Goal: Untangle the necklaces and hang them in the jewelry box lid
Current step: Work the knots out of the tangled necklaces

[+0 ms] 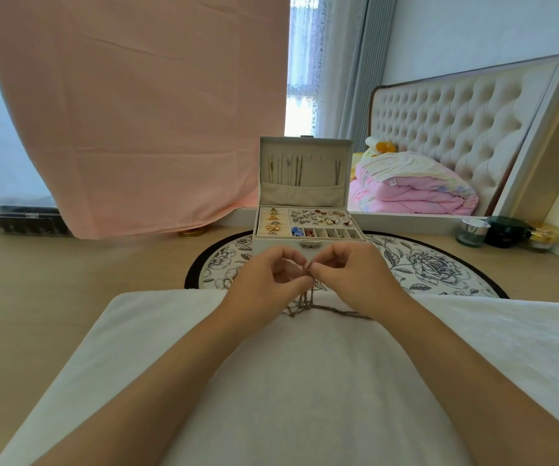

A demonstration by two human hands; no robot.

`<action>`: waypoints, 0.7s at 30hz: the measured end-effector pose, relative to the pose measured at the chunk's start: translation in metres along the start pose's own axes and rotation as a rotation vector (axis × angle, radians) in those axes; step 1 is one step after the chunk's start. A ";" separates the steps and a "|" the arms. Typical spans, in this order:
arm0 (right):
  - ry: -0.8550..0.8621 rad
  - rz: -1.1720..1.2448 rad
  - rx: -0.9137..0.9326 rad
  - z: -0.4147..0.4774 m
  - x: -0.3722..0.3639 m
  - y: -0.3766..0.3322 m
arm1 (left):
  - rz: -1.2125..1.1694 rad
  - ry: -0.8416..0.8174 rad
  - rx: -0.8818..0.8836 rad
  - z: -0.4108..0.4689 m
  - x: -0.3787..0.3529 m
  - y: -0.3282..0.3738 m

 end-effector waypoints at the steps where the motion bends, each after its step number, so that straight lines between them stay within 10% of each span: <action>1: -0.001 0.007 0.008 -0.001 0.000 -0.001 | 0.025 0.024 0.003 0.001 0.001 0.000; 14: -0.139 0.180 -0.042 -0.004 -0.012 -0.002 | -0.060 -0.069 0.056 -0.001 -0.004 -0.002; 21: 0.006 -0.191 -0.003 0.000 0.008 0.004 | -0.219 0.051 0.111 0.000 0.010 0.000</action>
Point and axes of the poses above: each hand's wrist, its own z-axis towards the middle knuckle, its own x-axis out of the back of the hand, y = z × x, the point moved 8 cm from there along z, towards the middle knuckle, and after that the axes turned 6 degrees about -z, right-handed, at the moved point
